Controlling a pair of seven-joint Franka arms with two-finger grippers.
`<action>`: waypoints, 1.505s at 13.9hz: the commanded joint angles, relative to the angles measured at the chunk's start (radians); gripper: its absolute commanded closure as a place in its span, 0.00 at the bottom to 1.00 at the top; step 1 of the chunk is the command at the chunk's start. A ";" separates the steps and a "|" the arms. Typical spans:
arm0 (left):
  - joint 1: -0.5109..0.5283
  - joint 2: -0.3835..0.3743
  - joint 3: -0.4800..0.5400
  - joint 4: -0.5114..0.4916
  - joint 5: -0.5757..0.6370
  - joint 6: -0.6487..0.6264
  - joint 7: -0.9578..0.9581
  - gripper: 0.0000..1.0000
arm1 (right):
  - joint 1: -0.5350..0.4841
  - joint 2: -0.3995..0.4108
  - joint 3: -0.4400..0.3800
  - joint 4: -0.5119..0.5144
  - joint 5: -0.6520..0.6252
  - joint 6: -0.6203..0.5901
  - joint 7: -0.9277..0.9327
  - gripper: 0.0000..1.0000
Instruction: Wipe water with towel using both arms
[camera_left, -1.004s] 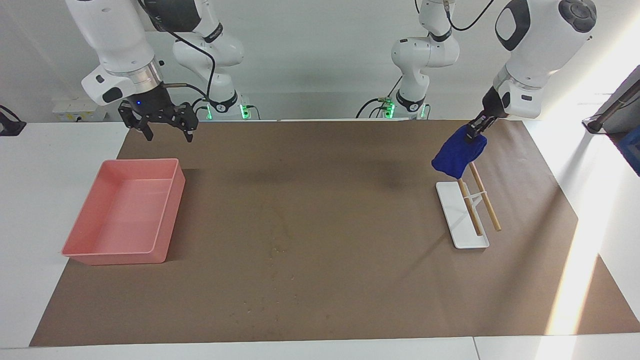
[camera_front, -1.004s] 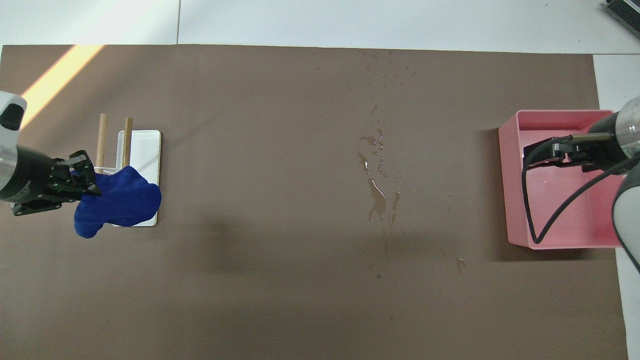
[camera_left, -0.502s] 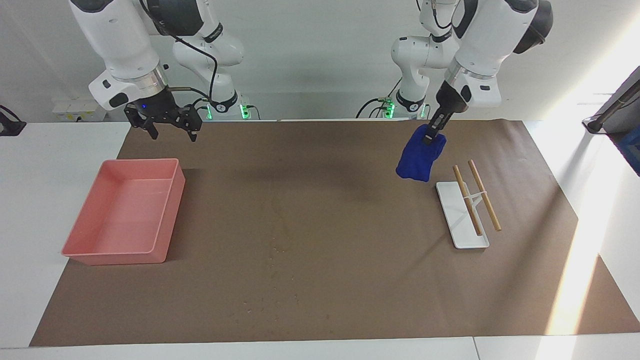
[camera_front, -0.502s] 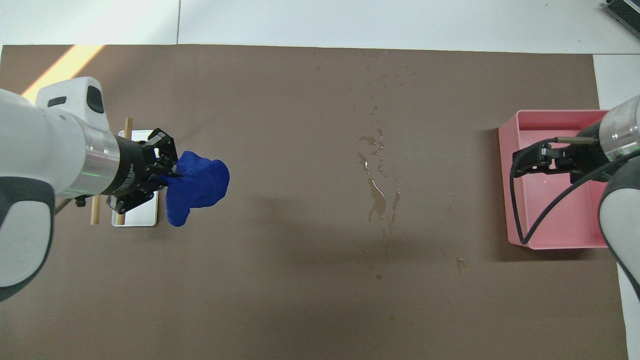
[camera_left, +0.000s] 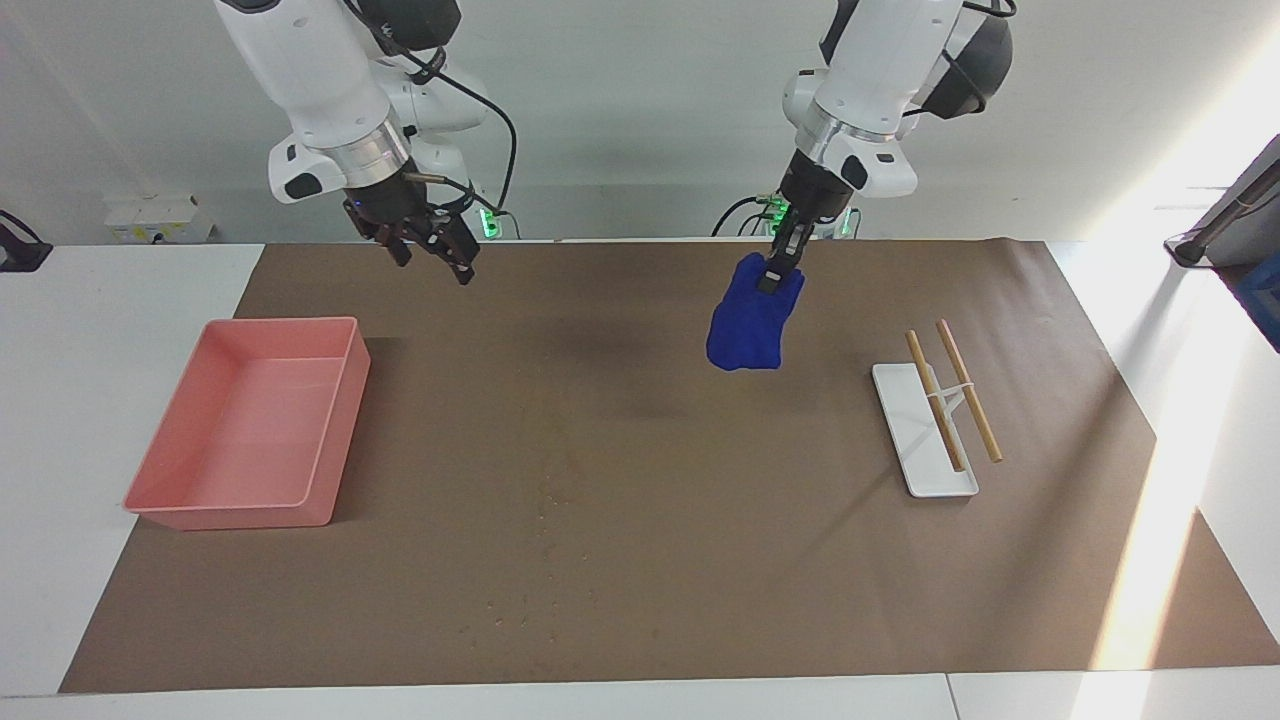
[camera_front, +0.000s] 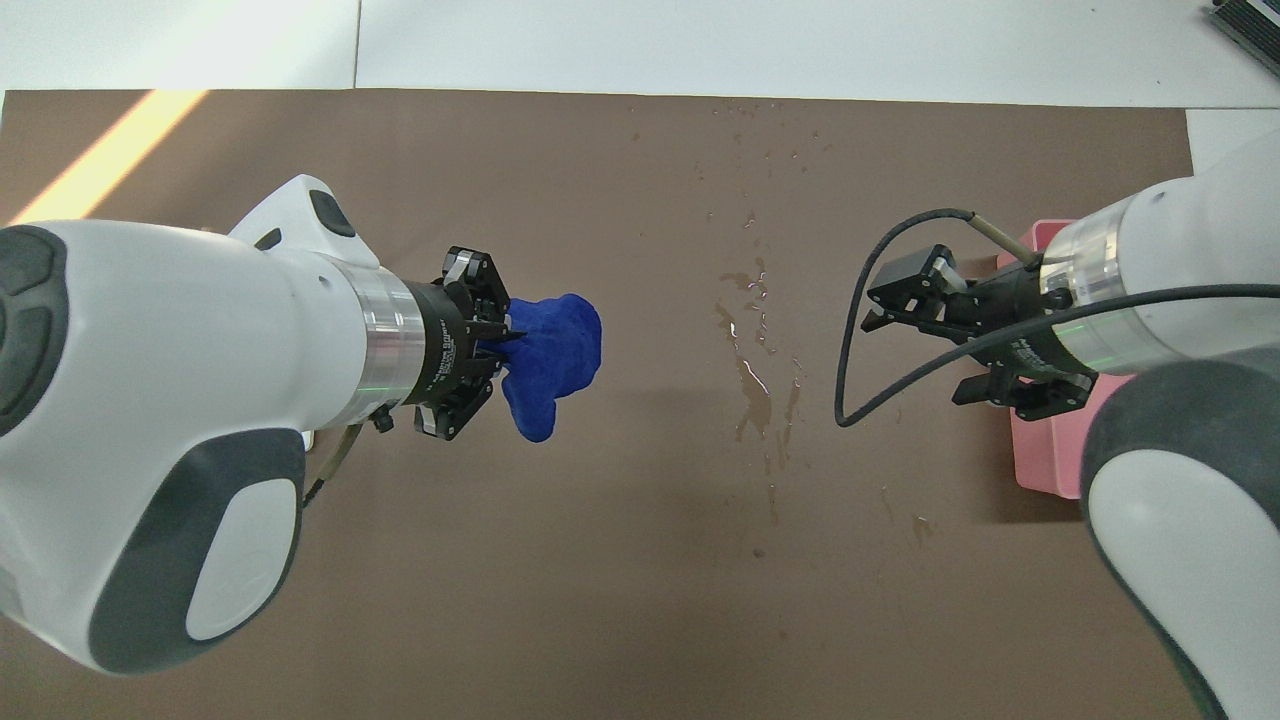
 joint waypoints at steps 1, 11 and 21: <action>-0.055 -0.004 0.016 -0.009 -0.062 0.093 -0.172 1.00 | 0.051 0.003 -0.001 -0.021 0.062 0.056 0.180 0.00; -0.184 0.022 0.016 0.000 -0.053 0.340 -0.688 1.00 | 0.131 0.051 0.001 -0.025 0.210 0.201 0.592 0.02; -0.218 0.022 0.013 -0.001 -0.050 0.357 -0.766 1.00 | 0.129 0.043 0.001 -0.073 0.280 0.293 0.658 0.02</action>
